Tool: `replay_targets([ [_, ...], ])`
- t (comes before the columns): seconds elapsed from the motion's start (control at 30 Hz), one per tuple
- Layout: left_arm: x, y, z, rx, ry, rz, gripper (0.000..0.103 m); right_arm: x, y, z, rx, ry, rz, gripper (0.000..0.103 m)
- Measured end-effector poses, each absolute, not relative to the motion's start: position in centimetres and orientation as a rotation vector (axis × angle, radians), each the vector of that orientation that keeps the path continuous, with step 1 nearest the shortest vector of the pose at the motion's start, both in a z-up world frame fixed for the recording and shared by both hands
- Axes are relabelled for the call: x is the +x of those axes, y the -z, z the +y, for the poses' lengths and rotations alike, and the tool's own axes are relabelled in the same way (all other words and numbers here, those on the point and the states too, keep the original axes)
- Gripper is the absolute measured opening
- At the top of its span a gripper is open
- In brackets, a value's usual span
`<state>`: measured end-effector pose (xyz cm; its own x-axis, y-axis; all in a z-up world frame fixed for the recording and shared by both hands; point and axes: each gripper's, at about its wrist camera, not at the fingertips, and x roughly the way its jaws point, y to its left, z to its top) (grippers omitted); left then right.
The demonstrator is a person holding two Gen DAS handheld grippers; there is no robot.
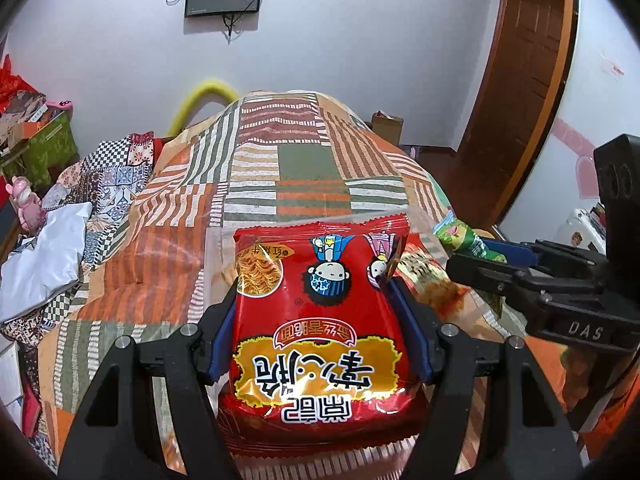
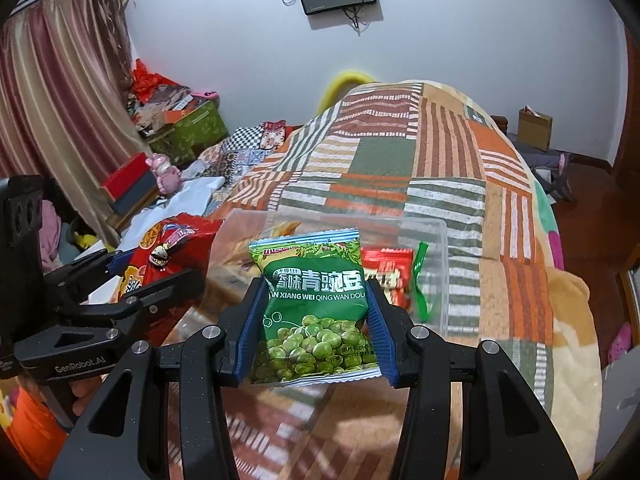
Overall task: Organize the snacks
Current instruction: 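Carry both bags over the clear box and open both grippers to drop them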
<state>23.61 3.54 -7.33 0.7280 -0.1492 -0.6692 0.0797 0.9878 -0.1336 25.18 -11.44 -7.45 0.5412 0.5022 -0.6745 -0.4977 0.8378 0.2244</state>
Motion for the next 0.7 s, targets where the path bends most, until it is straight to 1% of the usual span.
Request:
replay_targets([
  [0.47,29.7,9.3,4.2,-0.158,0.117,0.819,0.068,28.9,10.1,-9.3,-0.017,-0.543,0.867,0.045],
  [0.7,31.0,9.7,4.1,-0.154,0.110,0.839,0.069,29.3,10.8,-9.1,-0.050,-0.524,0.875,0.045],
])
